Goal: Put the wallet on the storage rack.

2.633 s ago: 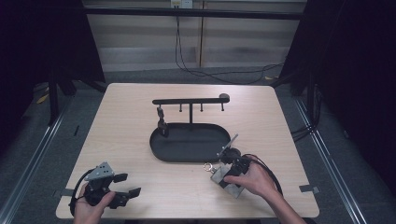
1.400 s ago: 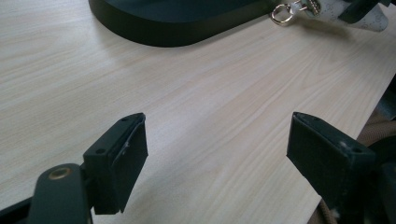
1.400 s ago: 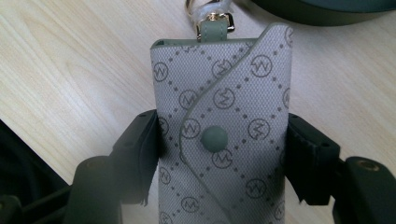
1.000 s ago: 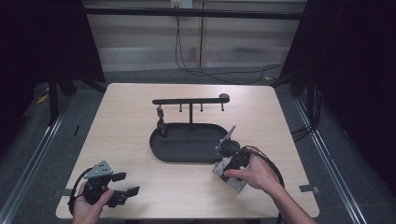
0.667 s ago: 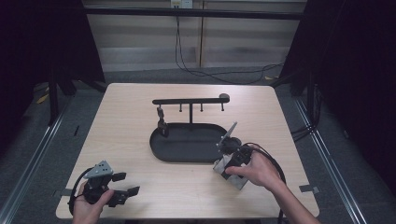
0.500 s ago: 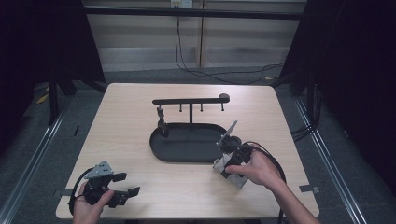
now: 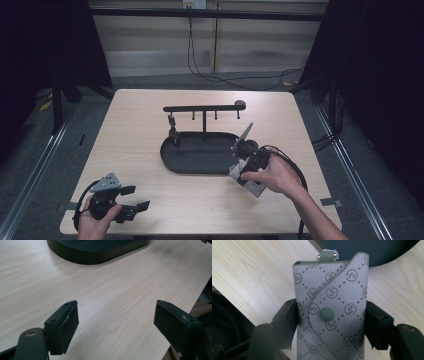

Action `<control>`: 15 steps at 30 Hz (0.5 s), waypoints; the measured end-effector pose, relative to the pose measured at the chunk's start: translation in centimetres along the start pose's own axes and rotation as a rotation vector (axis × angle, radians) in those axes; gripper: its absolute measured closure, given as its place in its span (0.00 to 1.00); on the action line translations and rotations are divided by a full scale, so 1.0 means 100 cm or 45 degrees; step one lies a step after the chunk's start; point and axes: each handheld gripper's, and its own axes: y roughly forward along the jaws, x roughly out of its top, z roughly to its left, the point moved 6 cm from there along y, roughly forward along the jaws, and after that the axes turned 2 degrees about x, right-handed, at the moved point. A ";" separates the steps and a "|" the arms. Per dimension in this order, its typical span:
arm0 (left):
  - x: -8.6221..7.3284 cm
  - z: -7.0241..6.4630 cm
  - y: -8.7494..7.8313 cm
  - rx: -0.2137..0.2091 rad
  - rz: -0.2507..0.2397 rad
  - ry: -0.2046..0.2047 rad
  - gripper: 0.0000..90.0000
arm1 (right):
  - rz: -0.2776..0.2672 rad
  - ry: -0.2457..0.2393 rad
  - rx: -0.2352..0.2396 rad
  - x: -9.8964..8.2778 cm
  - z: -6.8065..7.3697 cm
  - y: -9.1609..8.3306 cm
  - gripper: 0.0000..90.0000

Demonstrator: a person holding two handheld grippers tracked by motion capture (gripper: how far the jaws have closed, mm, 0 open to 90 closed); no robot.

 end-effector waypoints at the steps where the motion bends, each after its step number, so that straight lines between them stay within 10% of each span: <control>1: 0.000 0.000 0.000 0.001 0.001 0.003 0.22 | 0.000 -0.001 -0.002 0.000 0.000 -0.001 0.39; 15: 0.000 0.000 0.000 0.005 0.005 0.009 0.22 | -0.007 0.007 -0.016 0.005 -0.006 -0.016 0.39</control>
